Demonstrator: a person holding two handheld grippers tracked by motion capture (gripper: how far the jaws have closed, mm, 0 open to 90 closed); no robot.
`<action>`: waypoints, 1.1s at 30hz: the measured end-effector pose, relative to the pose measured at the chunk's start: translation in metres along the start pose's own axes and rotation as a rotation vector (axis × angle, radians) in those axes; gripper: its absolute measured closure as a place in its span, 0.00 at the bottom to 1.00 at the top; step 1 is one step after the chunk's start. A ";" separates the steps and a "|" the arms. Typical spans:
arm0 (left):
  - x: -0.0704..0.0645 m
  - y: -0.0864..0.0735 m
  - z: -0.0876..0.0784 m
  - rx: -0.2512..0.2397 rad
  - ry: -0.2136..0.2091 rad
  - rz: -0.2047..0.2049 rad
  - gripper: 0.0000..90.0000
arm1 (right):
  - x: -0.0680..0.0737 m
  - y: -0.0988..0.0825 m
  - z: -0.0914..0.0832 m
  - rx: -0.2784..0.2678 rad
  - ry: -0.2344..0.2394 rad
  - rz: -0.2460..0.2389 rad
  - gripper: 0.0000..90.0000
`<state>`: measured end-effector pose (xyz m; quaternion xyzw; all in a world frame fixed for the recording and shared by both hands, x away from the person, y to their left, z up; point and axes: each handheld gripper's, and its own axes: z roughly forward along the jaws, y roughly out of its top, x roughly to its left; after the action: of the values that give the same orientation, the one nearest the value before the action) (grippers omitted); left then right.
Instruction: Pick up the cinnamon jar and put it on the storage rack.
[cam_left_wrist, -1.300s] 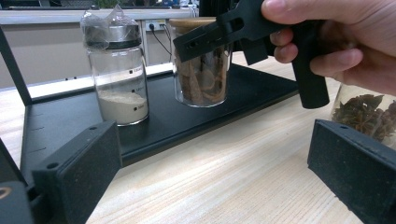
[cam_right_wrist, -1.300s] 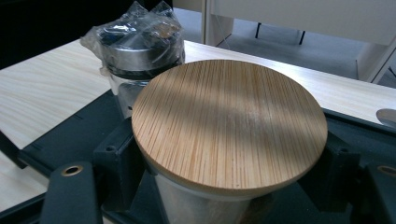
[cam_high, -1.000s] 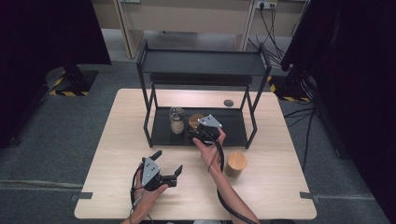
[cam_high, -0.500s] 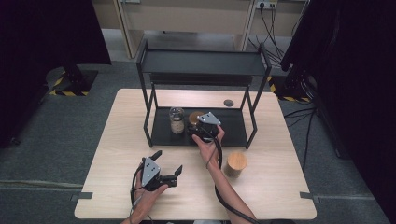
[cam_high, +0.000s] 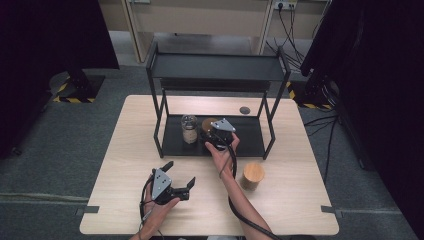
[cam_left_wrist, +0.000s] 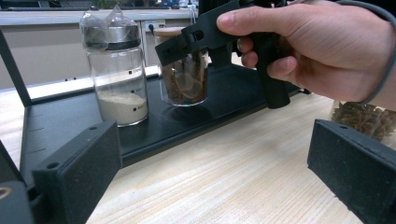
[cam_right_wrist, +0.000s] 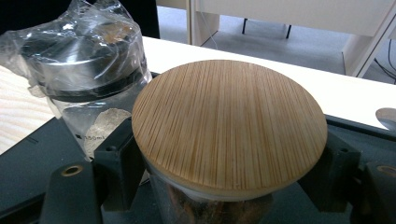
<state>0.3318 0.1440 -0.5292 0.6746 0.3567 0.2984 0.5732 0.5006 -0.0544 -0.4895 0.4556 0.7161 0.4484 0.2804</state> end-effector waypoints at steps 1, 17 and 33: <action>0.000 0.000 0.000 0.000 0.000 0.000 0.03 | 0.000 0.000 0.001 -0.002 0.002 0.000 0.29; 0.000 0.000 0.000 -0.001 0.000 0.000 0.03 | 0.000 -0.004 0.011 0.007 -0.005 0.000 0.29; 0.000 0.000 0.000 -0.001 -0.001 0.003 0.03 | 0.000 -0.004 0.008 0.019 0.016 0.013 0.16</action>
<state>0.3315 0.1438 -0.5292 0.6748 0.3555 0.2992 0.5734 0.5058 -0.0517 -0.4965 0.4591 0.7197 0.4469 0.2673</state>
